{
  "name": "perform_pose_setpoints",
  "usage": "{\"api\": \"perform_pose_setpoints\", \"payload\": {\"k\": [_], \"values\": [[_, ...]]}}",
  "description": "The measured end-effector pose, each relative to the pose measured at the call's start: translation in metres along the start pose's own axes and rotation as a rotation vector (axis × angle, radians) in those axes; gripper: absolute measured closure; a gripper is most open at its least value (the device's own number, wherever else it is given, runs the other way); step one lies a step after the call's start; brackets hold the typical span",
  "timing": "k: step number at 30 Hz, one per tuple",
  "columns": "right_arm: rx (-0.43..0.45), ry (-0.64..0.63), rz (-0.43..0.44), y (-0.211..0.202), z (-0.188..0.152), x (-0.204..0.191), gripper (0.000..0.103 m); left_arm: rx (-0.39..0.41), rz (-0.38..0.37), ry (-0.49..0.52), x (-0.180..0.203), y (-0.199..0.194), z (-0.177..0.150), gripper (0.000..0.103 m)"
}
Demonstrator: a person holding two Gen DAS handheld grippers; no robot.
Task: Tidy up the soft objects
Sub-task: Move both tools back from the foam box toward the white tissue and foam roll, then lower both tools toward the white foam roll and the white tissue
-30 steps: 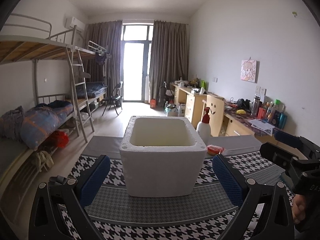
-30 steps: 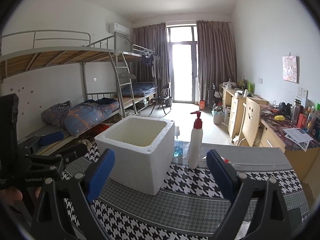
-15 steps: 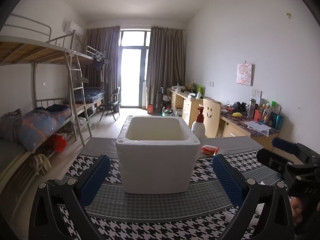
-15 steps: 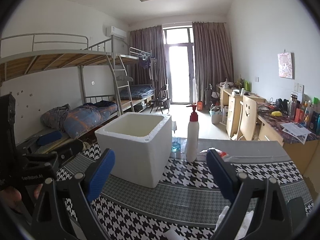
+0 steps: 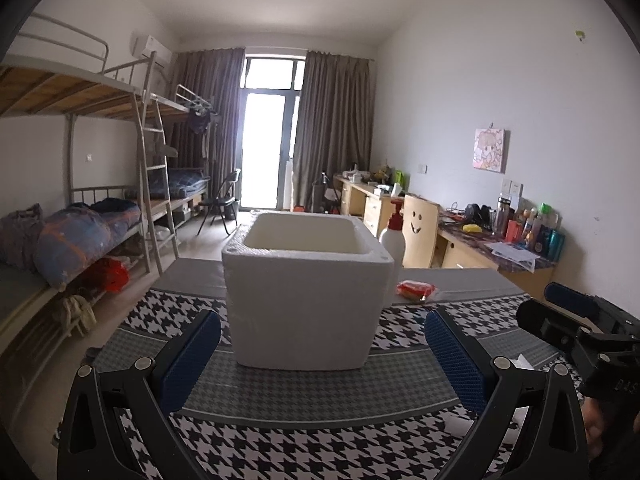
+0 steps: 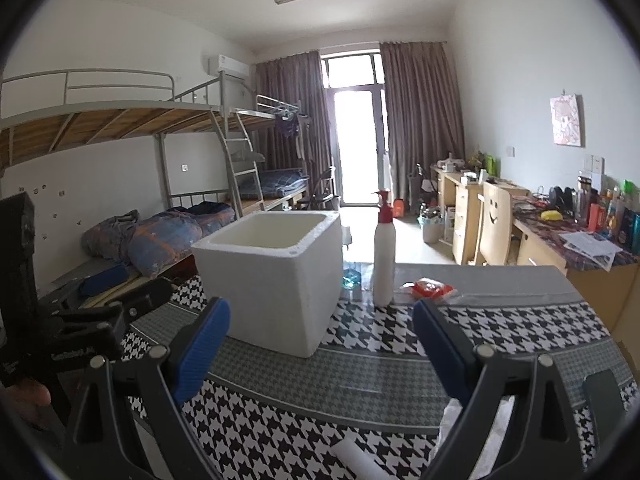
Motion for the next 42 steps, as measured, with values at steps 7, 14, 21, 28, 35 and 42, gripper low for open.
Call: {"api": "perform_pose_setpoints", "payload": {"k": [7,14,21,28,35,42], "values": [[-0.011,0.017,-0.002,-0.004,-0.008,0.004,0.008,-0.006,-0.008,-0.012,-0.003,-0.002,-0.003,0.001],[-0.023,0.035,-0.003,-0.005,-0.013,0.007,0.008,-0.041,-0.024,-0.004,0.003,0.001,-0.011,0.001],[-0.018,0.040,-0.019,-0.011,-0.016,0.011,0.008,-0.059,-0.044,0.005,0.009,0.000,-0.016,0.001],[-0.031,0.048,-0.042,-0.016,-0.023,0.015,0.008,-0.082,-0.053,0.018,0.018,0.000,-0.026,0.001],[-0.049,0.045,-0.072,-0.023,-0.034,0.018,0.008,-0.108,-0.072,0.021,0.027,0.002,-0.032,0.001],[-0.055,0.068,-0.112,-0.034,-0.042,0.028,0.008,-0.127,-0.100,0.037,0.038,0.002,-0.039,0.001]]}}
Point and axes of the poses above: each gripper's, at about its wrist camera, not at the fingertips, and y roughly the way its jaws point, x to its right, z to its top, the point moved 1 cm from there along y, roughly the way its jaws point, and after that the axes turned 4 degrees about x, right-handed, at the moved point
